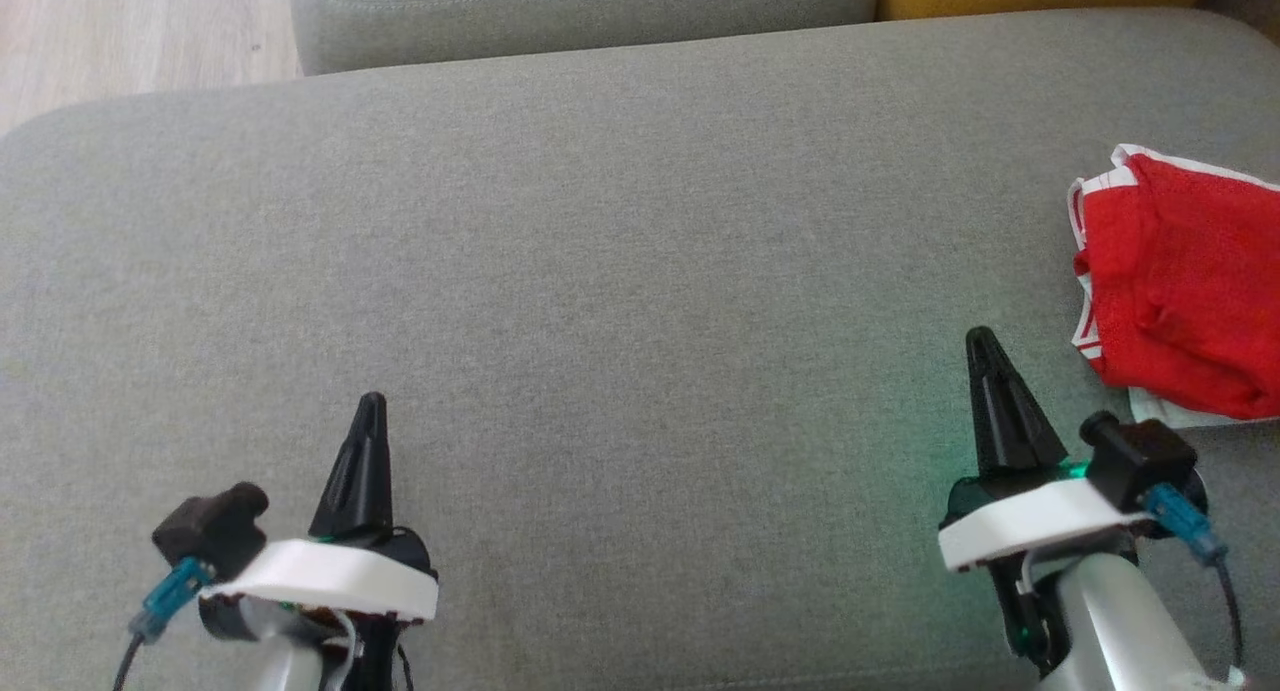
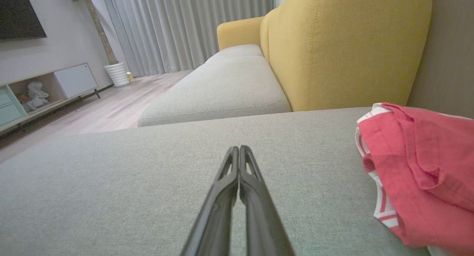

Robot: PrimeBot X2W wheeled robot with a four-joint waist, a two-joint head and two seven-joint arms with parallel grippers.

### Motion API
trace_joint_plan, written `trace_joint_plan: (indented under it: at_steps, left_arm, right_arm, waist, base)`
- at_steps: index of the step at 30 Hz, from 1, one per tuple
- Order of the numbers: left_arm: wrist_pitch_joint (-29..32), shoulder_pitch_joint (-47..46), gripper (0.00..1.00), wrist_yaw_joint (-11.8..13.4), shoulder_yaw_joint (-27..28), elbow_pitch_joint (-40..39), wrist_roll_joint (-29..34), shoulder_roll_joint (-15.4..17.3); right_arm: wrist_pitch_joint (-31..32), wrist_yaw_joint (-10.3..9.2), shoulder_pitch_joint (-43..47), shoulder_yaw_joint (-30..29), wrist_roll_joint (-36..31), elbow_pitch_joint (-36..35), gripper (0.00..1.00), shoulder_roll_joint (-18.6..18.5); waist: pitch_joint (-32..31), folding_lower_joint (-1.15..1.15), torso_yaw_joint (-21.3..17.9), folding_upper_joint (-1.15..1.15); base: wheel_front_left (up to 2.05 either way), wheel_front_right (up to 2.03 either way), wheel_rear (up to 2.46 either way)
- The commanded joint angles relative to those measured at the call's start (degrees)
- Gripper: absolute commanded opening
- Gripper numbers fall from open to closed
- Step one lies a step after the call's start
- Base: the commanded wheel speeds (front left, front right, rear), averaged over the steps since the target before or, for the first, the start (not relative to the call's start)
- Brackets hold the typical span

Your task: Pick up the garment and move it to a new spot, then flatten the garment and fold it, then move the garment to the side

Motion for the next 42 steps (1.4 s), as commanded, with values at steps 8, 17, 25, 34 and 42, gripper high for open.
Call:
trace_joint_plan:
  at_steps: [8,17,25,34,42]
  left_arm:
    - [1.3,-2.4,0.00,-0.3,1.0,-1.7,-5.3,0.4]
    - [2.6,-2.6,0.00,-0.5,1.8,-1.3,-10.2,0.7]
    - [3.8,-2.8,0.00,-0.7,2.6,-1.1,-14.6,0.8]
    - [5.1,-3.0,0.00,-0.9,3.5,-0.9,-19.4,1.0]
    - [6.4,-3.1,0.00,-1.1,4.4,-0.8,-23.7,1.1]
  right_arm:
    - [1.3,-0.01,-2.4,-0.5,7.0,-2.1,0.00,-0.5]
    - [2.5,-0.01,-2.1,-1.0,13.5,-2.3,0.00,-0.7]
    - [3.6,-0.01,-1.8,-1.5,19.2,-2.5,0.00,-0.9]
    - [4.9,-0.02,-1.5,-2.1,25.6,-2.7,0.00,-1.0]
    - [6.1,-0.02,-1.2,-2.6,31.2,-2.9,0.00,-1.1]
  waist:
    - [-0.4,0.00,0.1,0.00]
    - [-0.9,0.00,0.3,0.00]
    - [-1.3,0.00,0.4,0.00]
    - [-1.8,0.00,0.5,0.00]
    - [-2.2,0.00,0.6,0.00]
  base:
    - [0.00,0.00,0.00]
    - [0.00,0.00,0.00]
    - [0.00,0.00,0.00]
    - [0.00,0.00,0.00]
    - [0.00,0.00,0.00]
